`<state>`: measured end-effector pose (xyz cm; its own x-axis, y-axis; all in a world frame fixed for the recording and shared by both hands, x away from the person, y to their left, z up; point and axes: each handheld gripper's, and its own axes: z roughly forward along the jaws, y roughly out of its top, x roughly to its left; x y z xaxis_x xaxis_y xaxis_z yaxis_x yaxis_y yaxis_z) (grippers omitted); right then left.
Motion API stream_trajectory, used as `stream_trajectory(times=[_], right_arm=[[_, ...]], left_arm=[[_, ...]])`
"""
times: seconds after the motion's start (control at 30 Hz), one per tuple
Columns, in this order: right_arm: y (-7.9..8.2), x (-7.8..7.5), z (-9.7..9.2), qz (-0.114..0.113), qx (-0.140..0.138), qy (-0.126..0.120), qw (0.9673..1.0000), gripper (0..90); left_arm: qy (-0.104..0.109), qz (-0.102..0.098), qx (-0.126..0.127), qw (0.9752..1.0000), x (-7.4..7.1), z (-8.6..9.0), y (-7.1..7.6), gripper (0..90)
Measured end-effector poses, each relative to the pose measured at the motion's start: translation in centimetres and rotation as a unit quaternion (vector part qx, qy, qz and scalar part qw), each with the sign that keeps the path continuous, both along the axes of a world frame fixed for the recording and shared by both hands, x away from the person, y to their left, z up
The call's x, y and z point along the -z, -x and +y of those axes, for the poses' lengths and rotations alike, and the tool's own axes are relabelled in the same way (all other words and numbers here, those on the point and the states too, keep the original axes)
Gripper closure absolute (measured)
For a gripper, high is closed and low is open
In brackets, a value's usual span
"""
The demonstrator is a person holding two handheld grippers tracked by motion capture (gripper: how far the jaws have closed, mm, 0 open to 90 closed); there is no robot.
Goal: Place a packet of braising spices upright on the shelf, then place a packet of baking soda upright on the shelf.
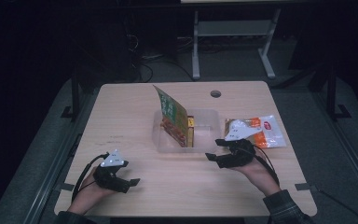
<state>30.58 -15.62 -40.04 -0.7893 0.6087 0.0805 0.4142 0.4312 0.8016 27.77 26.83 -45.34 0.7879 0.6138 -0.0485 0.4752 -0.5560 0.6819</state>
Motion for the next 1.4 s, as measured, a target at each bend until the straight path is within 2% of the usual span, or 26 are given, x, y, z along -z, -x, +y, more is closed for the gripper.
stream_trajectory(times=[0.07,0.13,0.27,0.37,0.43,0.6,0.73,0.8,0.87,0.97,1.07,1.17,1.23,1.27,1.3,1.33,1.4], right_arm=[[0.4,0.6,-0.6,-0.001,0.003,0.011,0.9999,32.8],[0.6,1.1,-1.3,0.001,0.011,0.01,0.9999,32.6],[1.0,1.9,-3.1,0.012,0.033,0.01,0.9993,32.5],[1.0,2.5,-4.6,0.009,0.054,0.023,0.9982,31.9],[0.7,2.8,-5.6,0.02,0.07,0.023,0.9971,31.3],[-0.6,3.1,-7.3,0.03,0.112,0.025,0.9929,33.0],[-2.1,3.0,-8.4,0.023,0.144,0.018,0.9891,39.6],[-2.9,3.0,-8.7,0.022,0.158,0.012,0.9871,47.0],[-3.8,2.8,-8.9,0.019,0.177,0.013,0.984,60.3],[-5.6,2.4,-9.1,0.01,0.203,0.016,0.9791,74.7],[-7.2,2.2,-9.2,0.004,0.218,0.013,0.9758,83.5],[-9.0,2.1,-9.3,-0.005,0.227,0.003,0.974,88.5],[-10.2,2.2,-9.1,-0.006,0.237,0.015,0.9715,89.5],[-10.7,2.4,-9.1,-0.011,0.237,0.002,0.9713,89.5],[-11.2,2.5,-9.1,-0.001,0.241,-0.001,0.9706,89.5],[-12.0,2.7,-8.8,-0.001,0.248,0.015,0.9686,89.5],[-12.9,3.1,-8.7,-0.008,0.254,0.003,0.9672,89.6]], left_arm=[[-0.003,0.001,0.003,1.0,0.0,0.0,0.0,14.7],[-0.004,0.001,0.004,1.0,0.0,0.0,0.0,14.8],[-0.006,0.002,0.006,1.0,0.0,-0.1,0.0,14.8],[-0.005,0.003,0.007,1.0,0.0,-0.2,0.1,14.8],[-0.008,0.0,0.011,0.9999,0.0,-0.2,0.0,14.8],[-0.006,0.001,0.011,0.9999,0.0,-0.3,0.0,14.8],[-0.007,0.001,0.011,0.9999,0.0,-0.2,-0.1,14.8],[-0.005,0.002,0.01,0.9999,0.0,-0.2,-0.1,14.8],[-0.005,0.001,0.009,0.9999,0.0,-0.2,-0.1,14.8],[-0.004,0.002,0.009,1.0,0.1,-0.2,-0.1,14.8],[-0.006,0.004,0.01,0.9999,0.1,-0.3,-0.1,14.8],[-0.006,0.004,0.011,0.9999,0.2,-0.4,-0.2,14.8],[-0.007,0.008,0.013,0.9999,0.3,-0.4,-0.2,14.8],[-0.007,0.008,0.013,0.9999,0.3,-0.4,-0.2,14.8],[-0.007,0.009,0.013,0.9999,0.3,-0.4,-0.1,14.8],[-0.007,0.009,0.013,0.9998,0.3,-0.4,-0.1,14.8],[-0.007,0.009,0.013,0.9998,0.3,-0.4,-0.1,14.8]])
